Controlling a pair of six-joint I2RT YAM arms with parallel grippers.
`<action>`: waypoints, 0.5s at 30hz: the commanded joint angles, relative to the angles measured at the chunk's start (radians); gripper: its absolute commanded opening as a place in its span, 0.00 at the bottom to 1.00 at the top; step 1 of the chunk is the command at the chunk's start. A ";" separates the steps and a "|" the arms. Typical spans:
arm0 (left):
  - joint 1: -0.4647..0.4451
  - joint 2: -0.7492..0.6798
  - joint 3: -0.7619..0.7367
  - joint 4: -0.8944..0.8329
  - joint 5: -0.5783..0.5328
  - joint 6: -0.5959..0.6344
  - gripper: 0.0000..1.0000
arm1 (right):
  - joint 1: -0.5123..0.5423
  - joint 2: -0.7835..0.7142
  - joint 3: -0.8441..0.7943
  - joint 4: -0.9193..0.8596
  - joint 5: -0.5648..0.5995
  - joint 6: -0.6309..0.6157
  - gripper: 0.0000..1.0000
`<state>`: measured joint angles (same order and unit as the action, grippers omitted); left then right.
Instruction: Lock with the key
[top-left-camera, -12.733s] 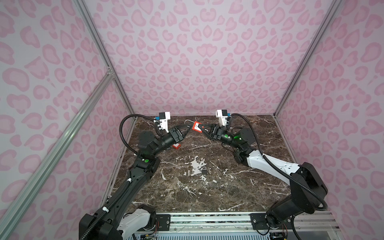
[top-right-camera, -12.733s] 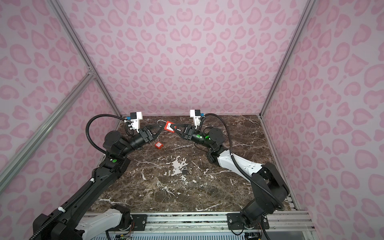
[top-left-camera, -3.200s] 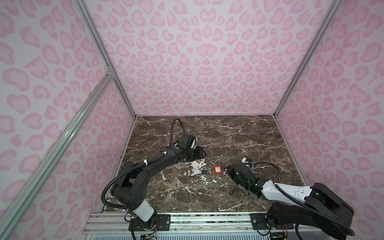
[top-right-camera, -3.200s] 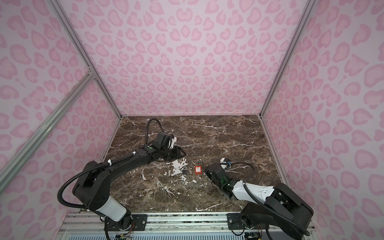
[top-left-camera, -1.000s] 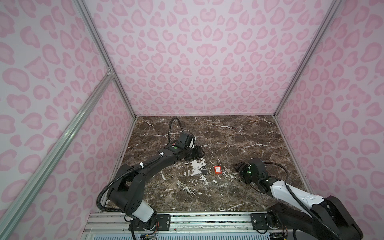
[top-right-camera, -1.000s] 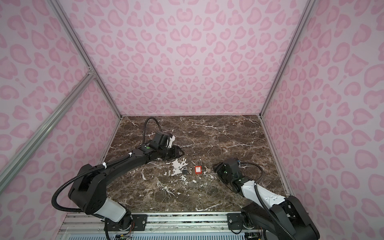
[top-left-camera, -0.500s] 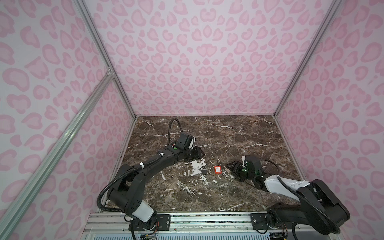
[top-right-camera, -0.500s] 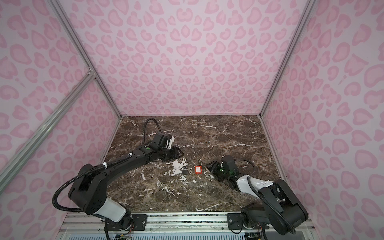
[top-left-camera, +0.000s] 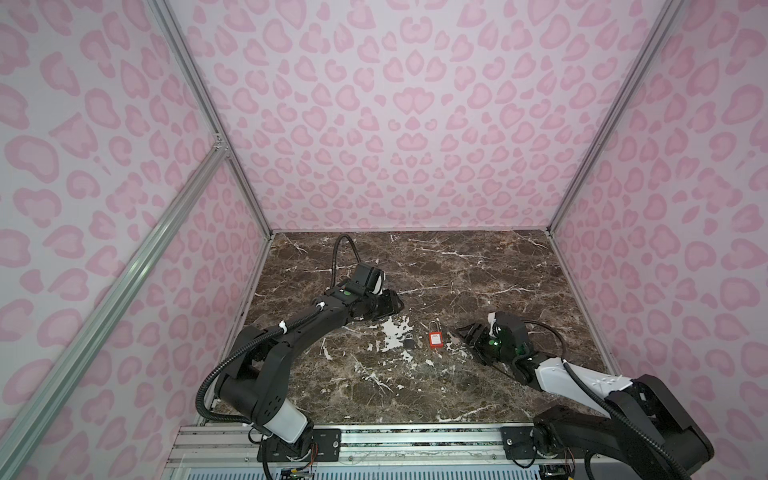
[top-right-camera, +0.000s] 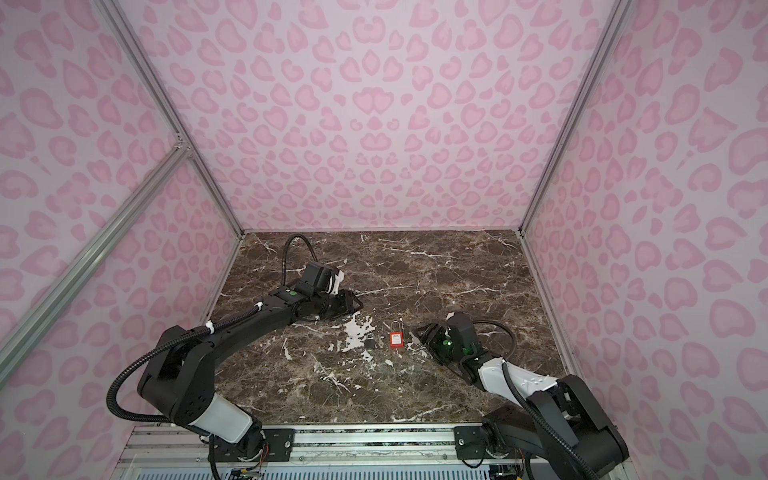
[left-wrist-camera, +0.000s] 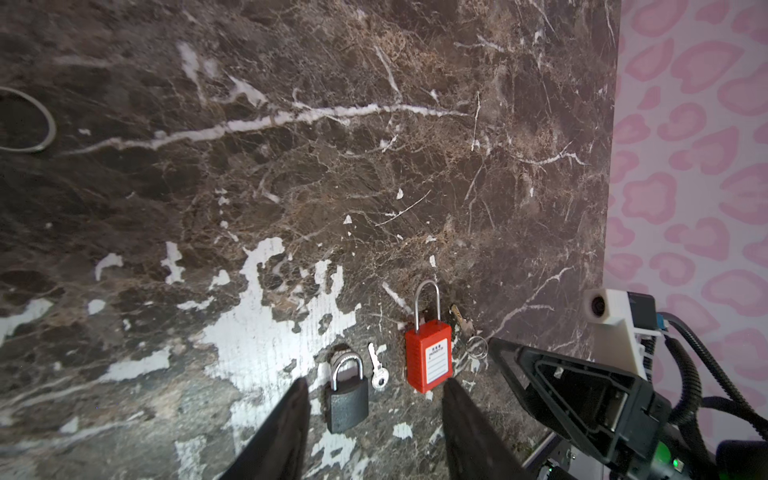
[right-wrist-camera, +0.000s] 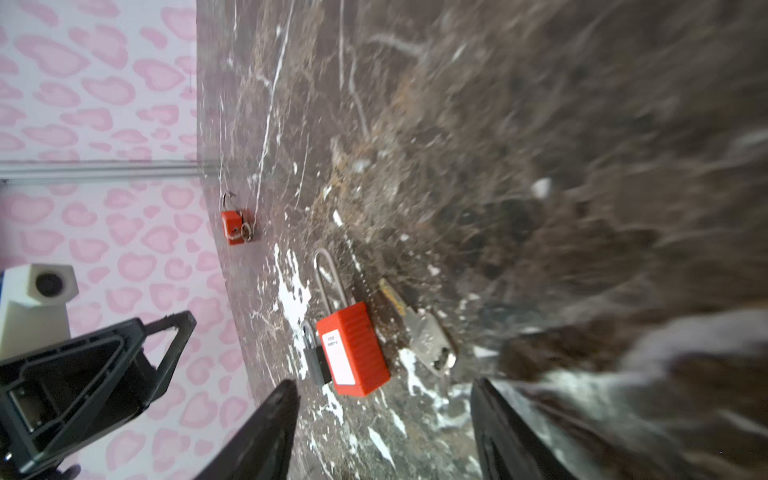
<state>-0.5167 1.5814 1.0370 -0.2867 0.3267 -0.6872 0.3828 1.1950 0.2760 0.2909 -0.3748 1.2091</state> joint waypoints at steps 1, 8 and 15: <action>0.005 -0.018 -0.001 -0.003 0.002 0.011 0.54 | -0.031 -0.033 -0.012 -0.064 0.073 -0.005 0.68; 0.015 -0.021 -0.018 0.012 0.013 0.007 0.54 | -0.059 0.003 0.025 -0.050 -0.021 -0.053 0.68; 0.016 -0.003 -0.001 0.016 0.027 0.008 0.54 | -0.047 0.096 0.041 0.047 -0.060 -0.031 0.68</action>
<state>-0.5014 1.5696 1.0237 -0.2859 0.3386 -0.6857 0.3328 1.2659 0.3119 0.2806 -0.4061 1.1751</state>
